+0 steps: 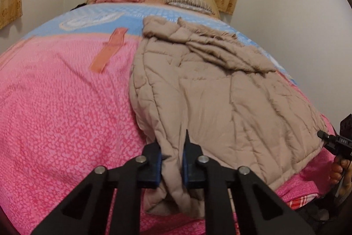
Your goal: Fold large clothes
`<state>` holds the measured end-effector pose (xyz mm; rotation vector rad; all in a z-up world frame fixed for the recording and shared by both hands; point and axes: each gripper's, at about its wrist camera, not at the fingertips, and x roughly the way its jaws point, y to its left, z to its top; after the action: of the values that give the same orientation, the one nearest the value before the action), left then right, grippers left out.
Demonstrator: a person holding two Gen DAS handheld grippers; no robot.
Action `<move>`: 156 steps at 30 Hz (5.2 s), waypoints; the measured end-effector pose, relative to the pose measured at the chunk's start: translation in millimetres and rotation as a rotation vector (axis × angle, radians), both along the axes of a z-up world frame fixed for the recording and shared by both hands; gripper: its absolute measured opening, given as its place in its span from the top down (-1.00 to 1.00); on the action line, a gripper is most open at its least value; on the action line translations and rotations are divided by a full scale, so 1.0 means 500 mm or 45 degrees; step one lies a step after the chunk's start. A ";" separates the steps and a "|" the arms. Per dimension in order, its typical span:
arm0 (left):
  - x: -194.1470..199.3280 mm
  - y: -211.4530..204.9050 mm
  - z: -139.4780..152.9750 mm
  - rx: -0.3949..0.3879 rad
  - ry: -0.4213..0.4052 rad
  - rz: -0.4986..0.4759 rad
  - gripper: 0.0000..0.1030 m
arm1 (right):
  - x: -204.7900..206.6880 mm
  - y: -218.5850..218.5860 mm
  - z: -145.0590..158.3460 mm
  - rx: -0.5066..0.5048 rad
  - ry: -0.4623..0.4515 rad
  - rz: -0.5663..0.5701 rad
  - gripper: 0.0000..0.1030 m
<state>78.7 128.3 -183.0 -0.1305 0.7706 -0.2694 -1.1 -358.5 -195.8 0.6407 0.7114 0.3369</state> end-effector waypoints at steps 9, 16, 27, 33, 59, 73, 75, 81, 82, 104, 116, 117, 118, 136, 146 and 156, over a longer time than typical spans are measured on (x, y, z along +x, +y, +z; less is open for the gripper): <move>-0.104 0.019 0.130 -0.123 -0.194 -0.127 0.78 | -0.097 -0.013 0.115 0.127 -0.153 0.042 0.85; -0.158 0.042 0.237 -0.362 -0.284 -0.211 0.79 | -0.191 -0.049 0.253 0.236 -0.382 -0.001 0.86; 0.034 0.058 0.295 -0.482 -0.299 -0.208 0.79 | -0.020 -0.050 0.394 0.244 -0.553 -0.073 0.87; 0.178 0.052 0.278 -0.494 -0.200 -0.189 0.79 | 0.176 -0.037 0.413 0.184 -0.507 -0.126 0.88; 0.380 -0.027 0.284 -0.154 -0.237 -0.015 -1.00 | 0.706 -0.026 0.209 -0.050 -0.144 -0.306 0.89; 0.516 -0.309 0.088 0.391 -0.195 -0.021 -1.00 | 0.787 -0.024 0.125 -0.140 -0.021 -0.362 0.83; 0.530 -0.288 0.072 0.356 -0.148 0.025 -1.00 | 0.789 -0.023 0.134 -0.157 -0.007 -0.376 0.68; 0.531 -0.286 0.048 0.326 -0.100 0.046 -1.00 | 0.730 0.040 0.229 -0.370 -0.152 -0.420 -0.37; 0.530 -0.289 0.047 0.336 -0.101 0.046 -1.00 | 0.718 0.057 0.242 -0.361 -0.167 -0.397 -0.37; 0.564 -0.307 -0.009 0.379 -0.011 0.037 -1.00 | 0.747 0.314 0.072 -0.652 0.021 0.003 -0.17; 0.571 -0.309 -0.017 0.384 0.006 0.036 -1.00 | 0.765 0.326 0.051 -0.703 0.066 0.008 -0.18; 0.572 -0.309 -0.018 0.385 0.008 0.036 -1.00 | 0.765 0.327 0.050 -0.710 0.068 0.008 -0.18; 0.572 -0.309 -0.018 0.385 0.008 0.037 -1.00 | 0.765 0.327 0.049 -0.710 0.070 0.009 -0.18; 0.579 -0.306 -0.023 0.379 0.020 0.040 -1.00 | 0.647 0.348 0.124 -0.663 -0.022 0.002 -0.18; 0.577 -0.307 -0.024 0.377 0.017 0.046 -1.00 | 0.615 0.391 0.048 -0.790 -0.001 0.019 -0.24; 0.577 -0.307 -0.025 0.381 0.015 0.047 -1.00 | 0.629 0.395 0.035 -0.829 0.019 0.018 -0.26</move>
<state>367.1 -25.2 -195.7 0.1360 0.8112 -0.1157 313.6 -161.1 -178.2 0.0203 0.7857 0.0977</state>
